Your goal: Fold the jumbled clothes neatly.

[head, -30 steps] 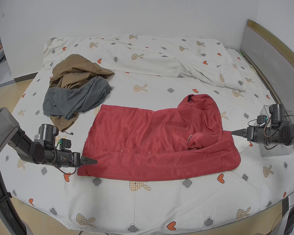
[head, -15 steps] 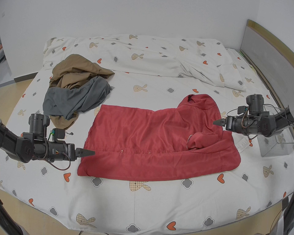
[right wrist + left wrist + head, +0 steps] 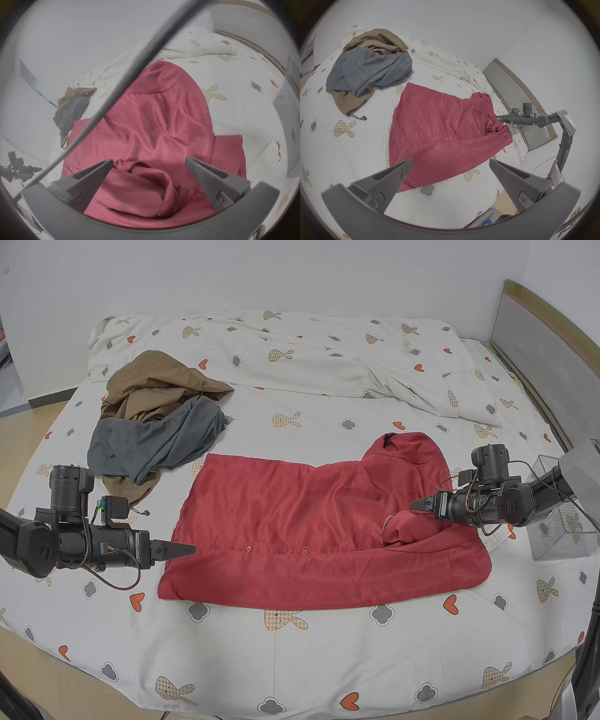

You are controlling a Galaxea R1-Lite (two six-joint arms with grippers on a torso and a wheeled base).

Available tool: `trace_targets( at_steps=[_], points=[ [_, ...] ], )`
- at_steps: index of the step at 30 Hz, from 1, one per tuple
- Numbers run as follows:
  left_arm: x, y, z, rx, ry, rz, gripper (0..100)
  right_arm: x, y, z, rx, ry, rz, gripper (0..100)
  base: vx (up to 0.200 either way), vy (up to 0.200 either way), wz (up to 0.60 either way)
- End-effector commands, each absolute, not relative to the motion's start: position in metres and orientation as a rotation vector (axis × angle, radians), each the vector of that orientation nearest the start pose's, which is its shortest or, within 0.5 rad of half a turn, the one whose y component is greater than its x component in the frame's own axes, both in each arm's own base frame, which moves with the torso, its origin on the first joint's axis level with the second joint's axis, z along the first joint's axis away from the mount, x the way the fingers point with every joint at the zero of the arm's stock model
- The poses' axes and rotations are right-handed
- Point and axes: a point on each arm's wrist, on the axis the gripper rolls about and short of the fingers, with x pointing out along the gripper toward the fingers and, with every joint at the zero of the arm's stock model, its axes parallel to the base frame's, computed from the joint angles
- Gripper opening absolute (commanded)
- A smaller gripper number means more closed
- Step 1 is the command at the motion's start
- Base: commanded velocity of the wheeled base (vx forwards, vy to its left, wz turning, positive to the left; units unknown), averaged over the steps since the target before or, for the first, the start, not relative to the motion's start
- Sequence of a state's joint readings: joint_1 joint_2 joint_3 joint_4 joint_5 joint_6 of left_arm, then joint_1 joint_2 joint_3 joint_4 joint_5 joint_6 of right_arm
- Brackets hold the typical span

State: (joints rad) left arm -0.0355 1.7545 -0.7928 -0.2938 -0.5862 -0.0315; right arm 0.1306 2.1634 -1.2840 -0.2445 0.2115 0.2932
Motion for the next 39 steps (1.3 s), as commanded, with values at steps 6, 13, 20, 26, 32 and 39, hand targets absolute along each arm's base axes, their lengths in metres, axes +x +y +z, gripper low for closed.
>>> trace_targets(
  at_steps=[6,13,20,26,32,39],
  points=[
    [0.293,-0.024,0.133,-0.212,0.664,-0.592,100,0.409,0.062,0.091,0.305,0.742,0.239,100,0.0,0.0,0.0],
    [0.293,-0.025,0.133,-0.211,0.664,-0.594,100,0.403,0.067,0.091,0.294,0.756,0.254,0,0.0,0.0,0.0],
    [0.293,-0.025,0.13,-0.213,0.674,-0.593,100,0.404,0.067,0.095,0.294,0.74,0.25,0,0.0,0.0,0.0],
    [0.294,-0.025,0.129,-0.214,0.677,-0.593,100,0.401,0.064,0.105,0.299,0.715,0.249,0,0.0,0.0,0.0],
    [0.294,-0.025,0.129,-0.214,0.677,-0.593,100,0.391,0.065,0.137,0.299,0.64,0.267,0,0.0,0.0,0.0],
    [0.293,-0.027,0.129,-0.211,0.678,-0.6,100,0.388,0.075,0.16,0.275,0.557,0.253,0,0.0,0.0,0.0]
  ],
)
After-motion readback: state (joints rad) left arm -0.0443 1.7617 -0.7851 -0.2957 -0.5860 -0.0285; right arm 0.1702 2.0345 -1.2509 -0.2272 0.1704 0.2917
